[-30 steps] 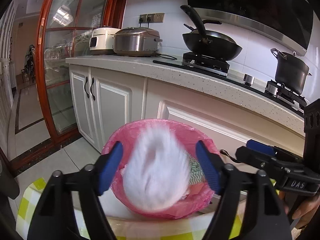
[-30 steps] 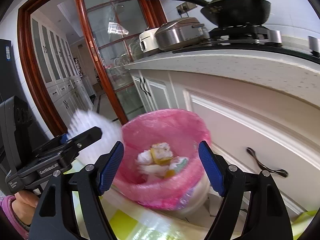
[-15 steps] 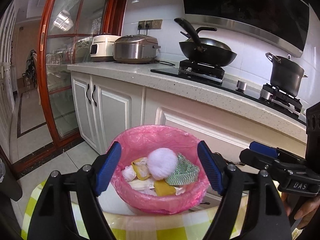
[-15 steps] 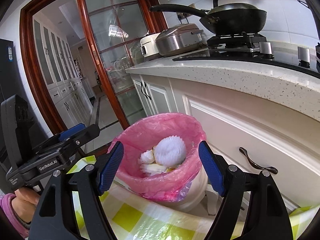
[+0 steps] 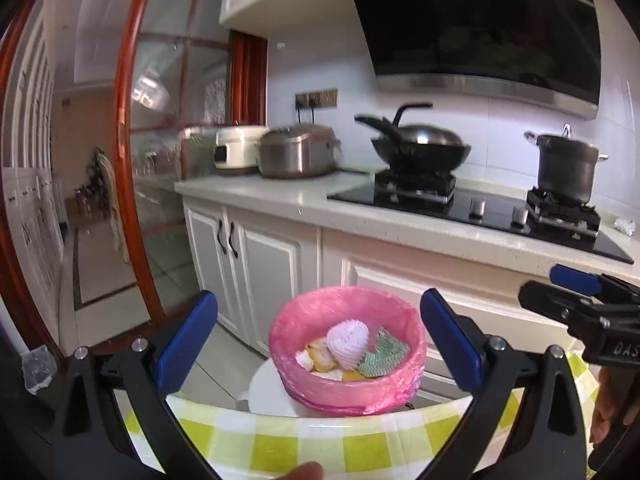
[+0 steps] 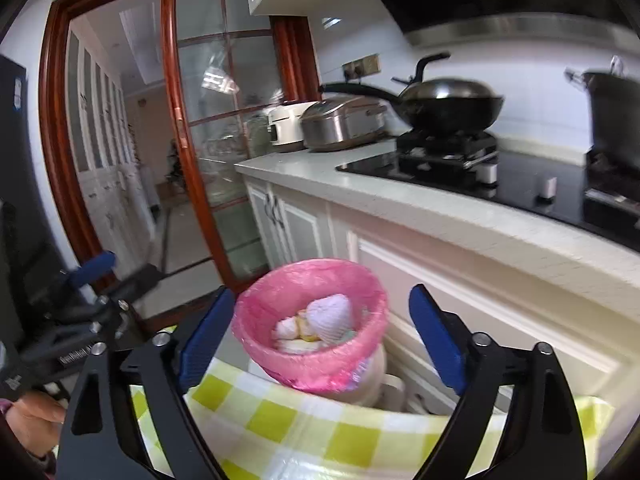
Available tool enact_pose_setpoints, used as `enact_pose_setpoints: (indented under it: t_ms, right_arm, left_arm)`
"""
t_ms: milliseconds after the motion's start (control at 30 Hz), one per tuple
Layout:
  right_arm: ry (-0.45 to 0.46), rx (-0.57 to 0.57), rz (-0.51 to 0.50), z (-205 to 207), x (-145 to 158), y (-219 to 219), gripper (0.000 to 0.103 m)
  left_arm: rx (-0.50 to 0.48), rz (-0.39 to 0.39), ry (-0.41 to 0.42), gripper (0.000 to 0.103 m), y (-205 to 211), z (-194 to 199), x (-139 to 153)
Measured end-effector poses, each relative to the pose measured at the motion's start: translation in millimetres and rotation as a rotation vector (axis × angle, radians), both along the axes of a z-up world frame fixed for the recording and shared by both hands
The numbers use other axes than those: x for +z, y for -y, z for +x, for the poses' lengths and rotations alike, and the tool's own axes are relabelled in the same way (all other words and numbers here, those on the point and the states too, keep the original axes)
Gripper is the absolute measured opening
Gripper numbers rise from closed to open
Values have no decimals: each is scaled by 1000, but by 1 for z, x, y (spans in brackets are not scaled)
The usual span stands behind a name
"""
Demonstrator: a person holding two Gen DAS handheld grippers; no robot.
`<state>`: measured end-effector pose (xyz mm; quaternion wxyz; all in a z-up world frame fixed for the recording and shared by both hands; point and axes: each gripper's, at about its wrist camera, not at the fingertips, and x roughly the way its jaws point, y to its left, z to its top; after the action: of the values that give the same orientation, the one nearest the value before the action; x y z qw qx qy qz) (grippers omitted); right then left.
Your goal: Collect trash
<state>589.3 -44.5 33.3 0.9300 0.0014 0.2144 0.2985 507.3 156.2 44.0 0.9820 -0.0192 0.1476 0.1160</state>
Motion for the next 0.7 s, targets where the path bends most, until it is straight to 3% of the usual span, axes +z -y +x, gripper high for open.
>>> enact_pose_setpoints:
  t_ms: [167,367,700]
  right_arm:
    - [-27,-70,-77,-34,14,7,85]
    - [-61,-116,-54,-76,28,22,85]
    - [-54,-108,-101,-142,38,30,85]
  left_arm:
    - [1,-36,19,98,0,-40,20]
    - [11,-92,3,98,2,-82,36]
    - [15,-25,-43,98,30,-139,48]
